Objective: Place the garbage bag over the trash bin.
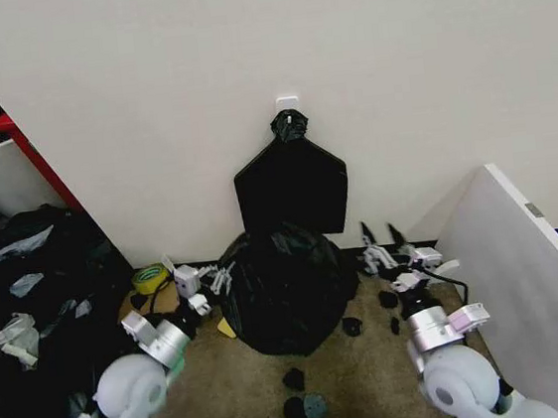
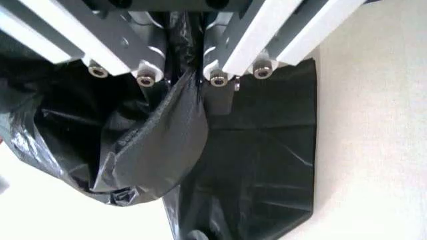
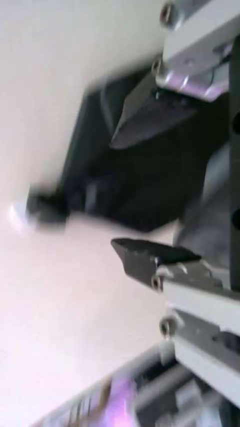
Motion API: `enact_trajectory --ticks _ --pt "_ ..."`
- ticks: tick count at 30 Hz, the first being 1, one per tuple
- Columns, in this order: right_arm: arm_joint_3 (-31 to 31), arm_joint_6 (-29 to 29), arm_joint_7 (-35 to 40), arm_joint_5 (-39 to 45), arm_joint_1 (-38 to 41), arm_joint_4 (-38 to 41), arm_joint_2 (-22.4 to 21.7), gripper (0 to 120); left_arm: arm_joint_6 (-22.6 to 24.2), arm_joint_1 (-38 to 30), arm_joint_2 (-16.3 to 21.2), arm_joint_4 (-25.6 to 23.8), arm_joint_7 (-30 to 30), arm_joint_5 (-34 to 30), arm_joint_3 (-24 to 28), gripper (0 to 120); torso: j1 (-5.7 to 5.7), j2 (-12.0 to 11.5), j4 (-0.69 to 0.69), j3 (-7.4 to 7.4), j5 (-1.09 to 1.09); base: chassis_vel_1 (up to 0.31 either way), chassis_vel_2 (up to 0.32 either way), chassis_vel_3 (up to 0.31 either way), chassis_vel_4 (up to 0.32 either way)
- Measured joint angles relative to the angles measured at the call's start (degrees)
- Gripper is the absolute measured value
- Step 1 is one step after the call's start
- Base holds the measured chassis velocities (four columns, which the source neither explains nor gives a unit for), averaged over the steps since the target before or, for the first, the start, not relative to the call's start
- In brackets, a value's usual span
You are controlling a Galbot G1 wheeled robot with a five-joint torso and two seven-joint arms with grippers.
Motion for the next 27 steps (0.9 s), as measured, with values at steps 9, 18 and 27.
enact_trajectory --ticks 9,18,27 --pt "-14.4 -15.0 15.8 -9.5 -1.0 14.4 0.4 12 -4.6 2.9 -4.3 -1.6 -4.0 10.3 2.0 4 0.00 0.0 -0.03 0.00 0.02 0.000 0.000 0.000 0.000" --pt "-18.7 -31.5 26.4 -5.3 4.7 14.1 0.6 0 -7.8 2.9 -5.1 -1.8 -2.4 13.4 2.4 4 0.00 0.0 -0.04 0.00 0.02 0.000 0.000 0.000 0.000" --pt "-21.0 -41.7 36.5 0.4 13.7 7.7 2.2 0 -11.9 4.0 -4.9 -2.2 1.1 17.5 2.4 4 0.00 0.0 -0.03 0.01 0.02 0.000 0.000 0.000 0.000"
